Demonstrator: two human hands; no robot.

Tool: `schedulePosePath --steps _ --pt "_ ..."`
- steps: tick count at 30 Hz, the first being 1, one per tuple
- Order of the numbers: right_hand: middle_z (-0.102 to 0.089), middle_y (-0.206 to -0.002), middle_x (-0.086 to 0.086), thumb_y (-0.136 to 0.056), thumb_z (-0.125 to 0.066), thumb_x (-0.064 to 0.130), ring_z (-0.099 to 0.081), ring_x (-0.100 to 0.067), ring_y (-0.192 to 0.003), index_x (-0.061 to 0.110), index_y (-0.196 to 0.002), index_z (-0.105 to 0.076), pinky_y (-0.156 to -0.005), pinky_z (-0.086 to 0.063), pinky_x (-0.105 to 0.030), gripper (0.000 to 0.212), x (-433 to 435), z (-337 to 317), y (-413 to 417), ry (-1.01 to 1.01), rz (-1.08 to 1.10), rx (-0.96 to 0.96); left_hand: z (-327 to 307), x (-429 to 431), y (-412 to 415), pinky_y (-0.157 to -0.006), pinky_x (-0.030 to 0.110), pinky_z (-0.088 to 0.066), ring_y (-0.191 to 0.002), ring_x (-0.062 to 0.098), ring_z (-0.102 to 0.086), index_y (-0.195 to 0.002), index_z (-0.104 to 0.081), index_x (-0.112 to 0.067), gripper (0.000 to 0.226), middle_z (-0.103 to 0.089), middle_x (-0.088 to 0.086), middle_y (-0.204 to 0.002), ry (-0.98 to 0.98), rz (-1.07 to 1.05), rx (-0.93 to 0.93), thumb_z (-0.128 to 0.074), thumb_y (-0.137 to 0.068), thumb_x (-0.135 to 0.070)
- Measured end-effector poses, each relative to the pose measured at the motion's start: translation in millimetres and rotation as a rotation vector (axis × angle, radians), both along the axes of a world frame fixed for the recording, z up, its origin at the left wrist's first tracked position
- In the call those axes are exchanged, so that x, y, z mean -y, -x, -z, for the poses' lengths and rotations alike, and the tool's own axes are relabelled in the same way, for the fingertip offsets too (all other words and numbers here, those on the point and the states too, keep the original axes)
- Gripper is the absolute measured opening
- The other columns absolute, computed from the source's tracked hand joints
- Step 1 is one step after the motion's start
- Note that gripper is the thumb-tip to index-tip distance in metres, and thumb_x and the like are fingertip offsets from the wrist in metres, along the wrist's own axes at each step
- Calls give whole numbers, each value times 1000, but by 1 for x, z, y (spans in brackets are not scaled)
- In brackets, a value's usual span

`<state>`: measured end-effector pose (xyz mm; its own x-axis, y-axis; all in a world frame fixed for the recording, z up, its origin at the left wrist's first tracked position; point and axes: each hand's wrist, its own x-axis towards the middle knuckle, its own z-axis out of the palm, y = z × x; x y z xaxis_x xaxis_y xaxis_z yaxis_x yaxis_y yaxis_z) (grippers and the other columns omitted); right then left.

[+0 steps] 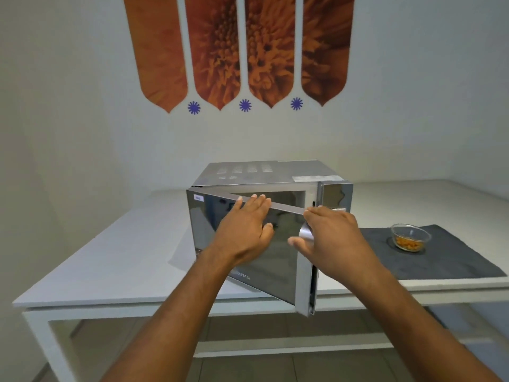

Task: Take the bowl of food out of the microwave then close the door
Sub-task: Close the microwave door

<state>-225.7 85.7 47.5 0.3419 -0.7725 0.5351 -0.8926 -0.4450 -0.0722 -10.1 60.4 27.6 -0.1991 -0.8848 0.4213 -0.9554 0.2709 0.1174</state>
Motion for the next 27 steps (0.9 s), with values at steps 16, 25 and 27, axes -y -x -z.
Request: schedulePosePath --steps 16,25,27 --pt "-51 -155 -12 -87 -78 11 -49 -29 -141 8 -153 -43 -119 -34 -39 74 118 16 17 51 74 -172 11 71 29 -135 49 -10 -167 30 -2 -170 -4 -9 102 -7 15 -180 37 -72 134 -58 -95 -52" --pt "-21 -172 -19 -91 -67 -3 -18 -33 -159 3 -163 -17 -128 -12 -44 88 153 23 23 74 57 -251 16 94 35 -131 44 9 -167 33 7 -168 5 -8 110 4 18 -180 39 -123 168 -60 -93 -54" --pt "-20 -172 -19 -92 -66 -2 -17 -33 -160 3 -163 -16 -128 -8 -44 88 160 23 24 87 51 -262 17 100 35 -128 42 12 -167 34 8 -168 6 -8 110 4 18 -180 40 -128 175 -60 -93 -54"
